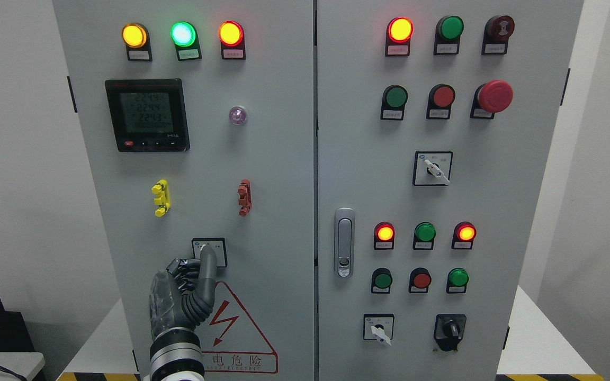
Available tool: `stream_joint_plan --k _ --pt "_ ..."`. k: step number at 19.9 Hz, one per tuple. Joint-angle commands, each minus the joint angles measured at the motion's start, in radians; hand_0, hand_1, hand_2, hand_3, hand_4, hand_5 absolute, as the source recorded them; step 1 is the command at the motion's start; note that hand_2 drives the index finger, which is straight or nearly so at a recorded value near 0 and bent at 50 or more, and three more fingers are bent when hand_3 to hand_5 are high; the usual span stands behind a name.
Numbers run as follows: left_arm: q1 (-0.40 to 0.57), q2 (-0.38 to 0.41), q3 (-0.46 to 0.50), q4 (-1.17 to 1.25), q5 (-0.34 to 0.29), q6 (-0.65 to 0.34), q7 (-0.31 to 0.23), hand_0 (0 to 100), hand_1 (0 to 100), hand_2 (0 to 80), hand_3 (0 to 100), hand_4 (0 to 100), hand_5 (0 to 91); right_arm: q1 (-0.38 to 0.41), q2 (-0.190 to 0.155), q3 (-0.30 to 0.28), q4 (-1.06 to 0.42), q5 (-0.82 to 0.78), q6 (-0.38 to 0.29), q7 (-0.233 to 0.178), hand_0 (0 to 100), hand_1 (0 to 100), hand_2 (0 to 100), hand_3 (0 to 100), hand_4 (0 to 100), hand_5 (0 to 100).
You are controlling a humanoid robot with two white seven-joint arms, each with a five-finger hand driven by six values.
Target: Turn on light switch 1
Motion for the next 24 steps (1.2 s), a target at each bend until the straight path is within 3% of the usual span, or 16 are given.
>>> stream_joint_plan --k 1,21,23,24 --pt "0.0 0.0 0.001 0.001 0.0 -0.001 -0.001 51 27 48.3 73 84 85.1 0.0 0.0 0.0 0.0 -0.017 0.001 0.0 12 39 0 0 0 0" --pt "0.0 0.0 0.001 -0.001 0.006 -0.002 -0.001 63 7 48.7 76 85 85.7 0.0 0.0 0.0 0.0 -0.018 0.001 0.0 12 39 0 0 0 0" --pt "0.0 0.0 0.001 0.001 0.006 -0.002 -0.001 62 5 48.8 76 86 85.7 0.0 0.0 0.0 0.0 -0.017 0.001 0.0 12 39 0 0 0 0" --pt "0.0 0.0 0.001 0.001 0.006 -0.004 -0.001 56 5 48.8 76 86 85.7 0.0 0.0 0.0 0.0 -0.017 0.001 0.0 12 39 0 0 0 0"
